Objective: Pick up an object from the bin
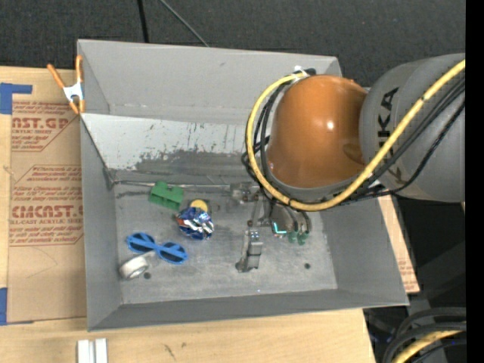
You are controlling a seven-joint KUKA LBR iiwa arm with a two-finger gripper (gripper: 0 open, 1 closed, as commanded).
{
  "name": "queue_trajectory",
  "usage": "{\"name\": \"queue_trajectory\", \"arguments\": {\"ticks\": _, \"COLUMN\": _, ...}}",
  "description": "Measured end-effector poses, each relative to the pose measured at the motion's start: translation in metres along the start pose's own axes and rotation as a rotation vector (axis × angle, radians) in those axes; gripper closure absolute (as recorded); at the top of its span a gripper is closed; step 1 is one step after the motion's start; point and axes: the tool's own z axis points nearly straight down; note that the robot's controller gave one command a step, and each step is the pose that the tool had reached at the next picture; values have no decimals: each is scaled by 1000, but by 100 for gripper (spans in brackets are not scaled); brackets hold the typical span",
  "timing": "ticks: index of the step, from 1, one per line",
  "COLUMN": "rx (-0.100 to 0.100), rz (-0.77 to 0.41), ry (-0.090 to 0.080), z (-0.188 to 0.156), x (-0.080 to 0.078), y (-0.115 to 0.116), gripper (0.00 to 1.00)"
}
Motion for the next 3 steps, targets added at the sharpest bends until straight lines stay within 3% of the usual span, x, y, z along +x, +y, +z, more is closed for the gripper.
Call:
{"name": "queue_trajectory", "arguments": {"ticks": 1, "rx": -1, "rz": -210, "ry": -7, "z": 106, "x": -85, "y": 55, "gripper": 0}}
{"name": "queue_trajectory", "arguments": {"ticks": 2, "rx": -1, "rz": -183, "ry": -16, "z": 166, "x": -96, "y": 25, "gripper": 0}}
{"name": "queue_trajectory", "arguments": {"ticks": 3, "rx": 0, "rz": -185, "ry": -15, "z": 161, "x": -97, "y": 26, "gripper": 100}}
